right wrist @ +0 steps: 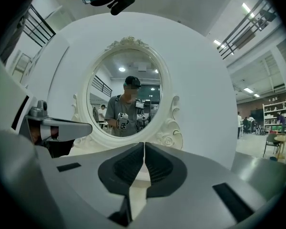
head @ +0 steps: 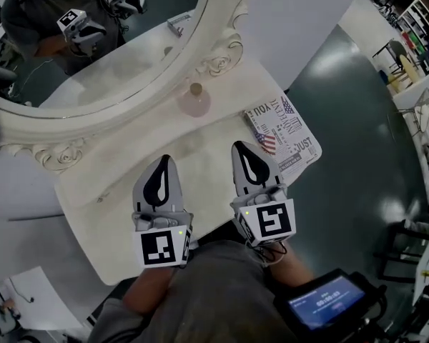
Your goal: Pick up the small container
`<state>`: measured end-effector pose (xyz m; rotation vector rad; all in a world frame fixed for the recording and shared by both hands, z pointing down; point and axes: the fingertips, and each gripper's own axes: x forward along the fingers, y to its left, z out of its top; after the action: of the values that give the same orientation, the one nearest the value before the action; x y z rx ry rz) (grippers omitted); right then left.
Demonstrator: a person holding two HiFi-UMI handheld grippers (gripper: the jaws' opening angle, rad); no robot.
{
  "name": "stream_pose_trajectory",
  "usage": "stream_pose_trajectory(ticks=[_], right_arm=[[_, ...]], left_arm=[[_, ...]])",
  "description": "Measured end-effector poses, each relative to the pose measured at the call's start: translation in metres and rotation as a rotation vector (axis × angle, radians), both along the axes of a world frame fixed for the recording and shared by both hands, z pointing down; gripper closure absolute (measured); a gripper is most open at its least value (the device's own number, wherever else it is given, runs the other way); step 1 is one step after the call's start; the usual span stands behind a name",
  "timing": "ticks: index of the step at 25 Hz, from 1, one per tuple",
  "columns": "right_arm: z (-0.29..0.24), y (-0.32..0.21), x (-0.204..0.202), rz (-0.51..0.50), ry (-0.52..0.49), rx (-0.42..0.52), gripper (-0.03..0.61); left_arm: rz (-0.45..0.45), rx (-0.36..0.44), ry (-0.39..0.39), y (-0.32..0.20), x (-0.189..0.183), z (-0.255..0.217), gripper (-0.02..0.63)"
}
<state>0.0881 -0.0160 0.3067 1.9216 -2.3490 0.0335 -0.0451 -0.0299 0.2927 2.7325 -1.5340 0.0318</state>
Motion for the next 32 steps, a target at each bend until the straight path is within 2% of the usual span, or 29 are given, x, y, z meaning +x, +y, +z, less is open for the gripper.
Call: stream_pose_trajectory(ticks=[5, 14, 15, 17, 21, 25, 32], right_arm=[[0.008, -0.044, 0.008, -0.045, -0.018, -0.014, 0.563], [0.032, -0.111, 0.002, -0.182, -0.03, -0.07, 0.56], [0.034, -0.117, 0.0, -0.197, -0.03, -0.072, 0.547], [0.038, -0.128, -0.006, -0.229, -0.026, -0.076, 0.439], [0.05, -0.148, -0.017, -0.273, -0.01, -0.095, 0.37], [0.062, -0.163, -0.023, -0.299, 0.013, -0.11, 0.355], [0.066, -0.186, -0.031, -0.318, 0.009, -0.136, 0.351]], left_arm=[[-0.025, -0.001, -0.023, -0.039, 0.014, 0.001, 0.603], [-0.096, -0.052, -0.043, -0.095, 0.024, 0.019, 0.603], [-0.102, -0.059, -0.044, -0.1, 0.024, 0.023, 0.603], [-0.114, -0.089, -0.046, -0.107, 0.022, 0.03, 0.603], [-0.135, -0.119, -0.051, -0.117, 0.019, 0.039, 0.603], [-0.14, -0.167, -0.06, -0.121, 0.019, 0.052, 0.603], [-0.177, -0.203, -0.087, -0.135, 0.009, 0.057, 0.603]])
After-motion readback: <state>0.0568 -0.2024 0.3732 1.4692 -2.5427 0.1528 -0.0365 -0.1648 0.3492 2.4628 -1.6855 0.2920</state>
